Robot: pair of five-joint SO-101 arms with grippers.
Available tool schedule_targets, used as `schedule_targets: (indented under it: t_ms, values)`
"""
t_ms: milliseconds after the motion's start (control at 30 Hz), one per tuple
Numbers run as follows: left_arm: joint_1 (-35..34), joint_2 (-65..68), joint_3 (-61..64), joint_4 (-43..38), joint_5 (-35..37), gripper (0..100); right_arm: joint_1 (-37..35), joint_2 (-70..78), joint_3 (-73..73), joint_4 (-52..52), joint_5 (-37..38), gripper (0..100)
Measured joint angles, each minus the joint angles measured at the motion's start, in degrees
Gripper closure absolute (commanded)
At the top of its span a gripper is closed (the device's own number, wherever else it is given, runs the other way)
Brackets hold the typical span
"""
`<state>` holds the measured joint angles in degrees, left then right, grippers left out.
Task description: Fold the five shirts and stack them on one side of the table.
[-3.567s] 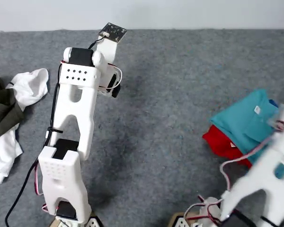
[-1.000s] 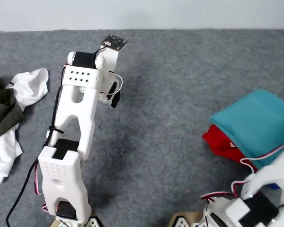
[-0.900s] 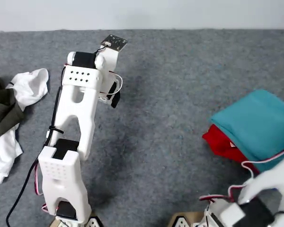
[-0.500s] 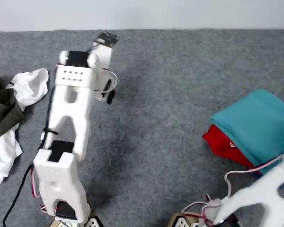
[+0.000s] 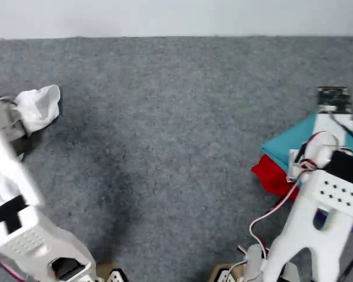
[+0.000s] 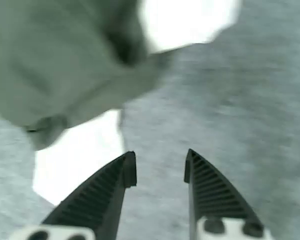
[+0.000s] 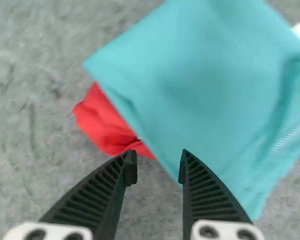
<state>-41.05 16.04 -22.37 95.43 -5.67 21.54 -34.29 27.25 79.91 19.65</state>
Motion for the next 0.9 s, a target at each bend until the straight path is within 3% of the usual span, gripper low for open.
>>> schedule_targets:
  t_ms: [100,400,567,733,900]
  values:
    - [-4.0,1.8,0.4,-5.4,-4.7,83,-3.0,0.0,0.8,0.0,0.0,85.0]
    - [-5.7,15.1,0.4,-22.5,-5.5,84,-5.1,0.0,0.9,0.5,0.0,85.1]
    - [-5.7,20.4,0.4,-28.1,-4.3,100,-5.1,0.0,0.9,0.5,0.0,85.1]
    - [-2.8,20.7,0.2,-26.5,-4.3,99,-5.1,0.0,0.9,0.5,0.0,85.1]
    - [5.3,17.5,-6.7,-14.9,-4.3,99,-5.1,0.0,0.9,0.5,0.0,85.1]
